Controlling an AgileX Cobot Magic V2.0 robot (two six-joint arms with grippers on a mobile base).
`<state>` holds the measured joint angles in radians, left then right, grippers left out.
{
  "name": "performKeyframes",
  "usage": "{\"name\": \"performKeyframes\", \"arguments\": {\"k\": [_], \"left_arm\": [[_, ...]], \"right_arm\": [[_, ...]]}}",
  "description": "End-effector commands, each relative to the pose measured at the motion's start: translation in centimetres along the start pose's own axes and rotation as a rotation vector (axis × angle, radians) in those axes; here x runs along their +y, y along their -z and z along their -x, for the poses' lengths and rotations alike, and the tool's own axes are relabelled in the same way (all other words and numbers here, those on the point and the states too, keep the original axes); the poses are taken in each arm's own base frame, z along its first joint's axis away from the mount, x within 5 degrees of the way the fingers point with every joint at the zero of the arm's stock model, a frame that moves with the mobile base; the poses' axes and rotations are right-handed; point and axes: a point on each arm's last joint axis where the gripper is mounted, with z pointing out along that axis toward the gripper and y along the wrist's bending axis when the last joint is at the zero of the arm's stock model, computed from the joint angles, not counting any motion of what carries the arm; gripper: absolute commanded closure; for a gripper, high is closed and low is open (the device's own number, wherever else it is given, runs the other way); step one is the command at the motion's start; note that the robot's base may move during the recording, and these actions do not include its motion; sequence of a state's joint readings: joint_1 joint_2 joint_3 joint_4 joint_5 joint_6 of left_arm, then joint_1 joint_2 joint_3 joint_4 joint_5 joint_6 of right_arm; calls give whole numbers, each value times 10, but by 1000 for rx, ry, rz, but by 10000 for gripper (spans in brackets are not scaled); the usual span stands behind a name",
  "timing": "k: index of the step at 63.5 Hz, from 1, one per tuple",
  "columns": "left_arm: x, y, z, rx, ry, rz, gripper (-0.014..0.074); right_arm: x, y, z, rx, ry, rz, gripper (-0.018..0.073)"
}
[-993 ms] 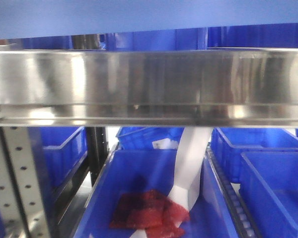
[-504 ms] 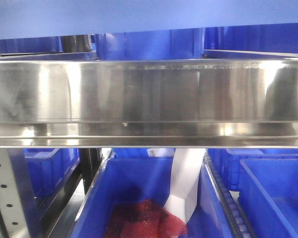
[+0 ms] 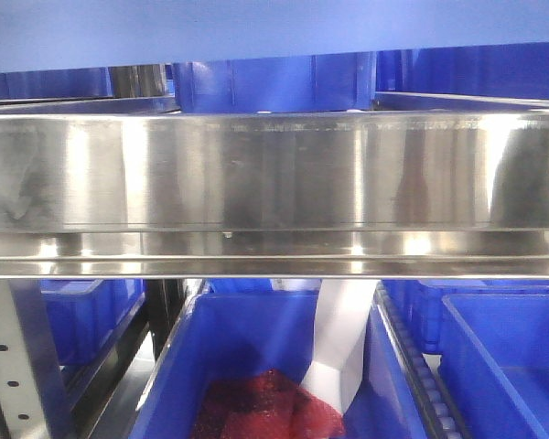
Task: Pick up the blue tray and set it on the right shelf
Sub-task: 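Hold the tray above the shelf while aligning with the roller lane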
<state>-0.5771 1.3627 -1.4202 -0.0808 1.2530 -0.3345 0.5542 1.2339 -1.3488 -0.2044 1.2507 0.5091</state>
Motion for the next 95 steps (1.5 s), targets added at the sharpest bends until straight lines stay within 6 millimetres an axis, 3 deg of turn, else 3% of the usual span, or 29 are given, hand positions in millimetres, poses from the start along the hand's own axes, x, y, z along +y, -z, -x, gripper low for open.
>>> {"name": "performKeyframes", "arguments": {"k": [1,69,83,90,95], "left_arm": [[-7,16,-11,52,-39,-50,645],[-10,17,-11,55,-35,-83,645],[-4,42,21,-103,-45,-92,645],[0,52,48,-178,-50,-83,645],[4,52,67,-212,-35,-73,645]], "right_arm": [[3,16,6,-89,11,65,504],[5,17,10,-136,46,86,504],[7,30,24,-197,75,103,504],[7,36,44,-227,50,95,504],[8,28,64,-228,35,74,504]]}}
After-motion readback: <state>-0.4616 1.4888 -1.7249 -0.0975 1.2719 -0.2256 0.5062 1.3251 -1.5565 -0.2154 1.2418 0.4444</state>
